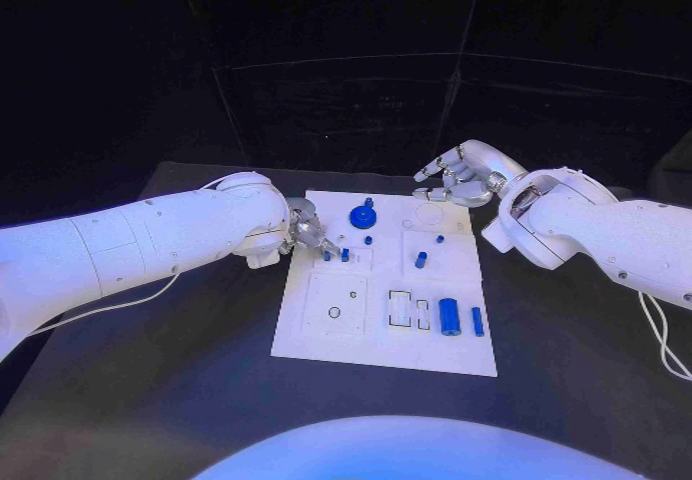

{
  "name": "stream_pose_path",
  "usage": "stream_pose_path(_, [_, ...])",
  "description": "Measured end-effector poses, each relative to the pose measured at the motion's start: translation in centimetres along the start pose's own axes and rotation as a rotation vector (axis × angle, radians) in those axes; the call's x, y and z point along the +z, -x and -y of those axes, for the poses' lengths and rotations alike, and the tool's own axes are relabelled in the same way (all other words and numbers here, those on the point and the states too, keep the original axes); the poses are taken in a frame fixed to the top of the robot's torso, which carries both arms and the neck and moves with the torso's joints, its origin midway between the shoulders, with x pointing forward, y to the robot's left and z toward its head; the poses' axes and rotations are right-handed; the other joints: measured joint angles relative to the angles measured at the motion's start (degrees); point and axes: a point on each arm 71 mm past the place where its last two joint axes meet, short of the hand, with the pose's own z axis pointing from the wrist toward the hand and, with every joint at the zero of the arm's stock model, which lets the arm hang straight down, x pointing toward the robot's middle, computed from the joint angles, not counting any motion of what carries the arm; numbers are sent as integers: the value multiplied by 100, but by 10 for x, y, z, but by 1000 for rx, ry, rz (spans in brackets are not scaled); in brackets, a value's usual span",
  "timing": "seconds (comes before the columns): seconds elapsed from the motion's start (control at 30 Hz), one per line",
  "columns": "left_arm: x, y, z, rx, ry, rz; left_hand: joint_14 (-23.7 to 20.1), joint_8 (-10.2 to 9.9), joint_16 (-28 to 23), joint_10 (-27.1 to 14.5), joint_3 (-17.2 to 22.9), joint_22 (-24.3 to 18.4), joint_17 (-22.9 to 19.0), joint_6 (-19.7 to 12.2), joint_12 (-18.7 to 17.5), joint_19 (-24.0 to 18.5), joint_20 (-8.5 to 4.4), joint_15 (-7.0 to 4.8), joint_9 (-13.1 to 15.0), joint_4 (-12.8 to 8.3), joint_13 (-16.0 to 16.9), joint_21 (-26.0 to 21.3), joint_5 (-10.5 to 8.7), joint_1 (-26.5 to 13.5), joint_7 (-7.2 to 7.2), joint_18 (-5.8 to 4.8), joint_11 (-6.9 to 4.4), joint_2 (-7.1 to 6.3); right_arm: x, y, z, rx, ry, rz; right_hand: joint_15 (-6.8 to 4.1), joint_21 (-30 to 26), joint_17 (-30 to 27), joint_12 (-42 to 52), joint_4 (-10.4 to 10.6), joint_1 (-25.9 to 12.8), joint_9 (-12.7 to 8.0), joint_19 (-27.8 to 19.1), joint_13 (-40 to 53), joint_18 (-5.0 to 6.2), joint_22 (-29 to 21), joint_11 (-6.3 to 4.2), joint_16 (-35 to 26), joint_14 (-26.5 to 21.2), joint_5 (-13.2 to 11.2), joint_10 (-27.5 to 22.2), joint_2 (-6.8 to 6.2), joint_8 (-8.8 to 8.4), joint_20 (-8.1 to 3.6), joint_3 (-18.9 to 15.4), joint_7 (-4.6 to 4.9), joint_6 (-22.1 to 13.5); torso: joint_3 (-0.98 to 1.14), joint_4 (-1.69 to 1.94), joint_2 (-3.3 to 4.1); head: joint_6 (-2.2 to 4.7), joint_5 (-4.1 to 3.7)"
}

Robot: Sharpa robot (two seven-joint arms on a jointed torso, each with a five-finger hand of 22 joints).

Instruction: Assemble the parts on the task board

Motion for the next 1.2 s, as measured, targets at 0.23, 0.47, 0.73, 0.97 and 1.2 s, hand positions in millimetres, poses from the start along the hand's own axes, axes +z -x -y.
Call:
stream_pose_path(0.23, [0,0,0,0,-1,0,21,0,0,0,-39,0,0,0,22,0,0,-20,-3,5,0,0,0,1,0,0,0,0,0,0,0,0,0,0,0,0,0,0,0,0,0,0,-8,0,0,0,0,0,0,0,0,0,0,0,0,0,2,-1,0,10,-8])
stream_pose_path(0.47, [-2,2,-5,-12,5,14,21,-1,0,0,-232,-33,0,0,22,0,0,-20,-28,71,-36,0,0,-22,0,0,0,22,0,0,1,0,-2,1,0,0,0,0,0,0,0,0,-8,0,1,0,0,0,0,0,0,0,0,0,0,0,2,1,0,27,-14])
stream_pose_path(0.73, [-14,17,-8,-97,-57,125,1,-98,-497,-992,-906,-1638,0,-422,-1310,-961,99,46,-130,426,-1785,-1350,-26,-150,170,238,150,-29,0,0,2,3,-7,0,0,-26,4,0,0,0,0,0,-19,0,-14,21,-27,0,0,-21,0,22,0,0,0,0,1,8,-3,41,-43])
stream_pose_path(0.97, [-16,22,4,-207,-211,202,-966,-468,-2524,-2282,-1233,-2741,-2229,-1299,-2178,-1839,329,392,-373,511,-2425,-2604,-26,502,513,359,512,45,0,-1,5,6,-14,0,0,-26,4,0,0,0,0,0,-19,0,-14,21,-27,0,0,-21,0,22,0,0,0,0,0,9,-3,54,-48])
stream_pose_path(1.2, [-9,18,25,-217,-365,249,-1793,-897,-3881,-3383,-838,-3196,-3696,-1789,-3100,-2132,582,667,-819,-302,-3108,-3314,-26,2193,794,358,820,356,0,-3,6,10,-16,-2,0,-26,3,0,0,0,0,-21,-27,93,-25,21,-27,0,0,-21,0,22,21,0,0,0,-3,7,4,73,-48])
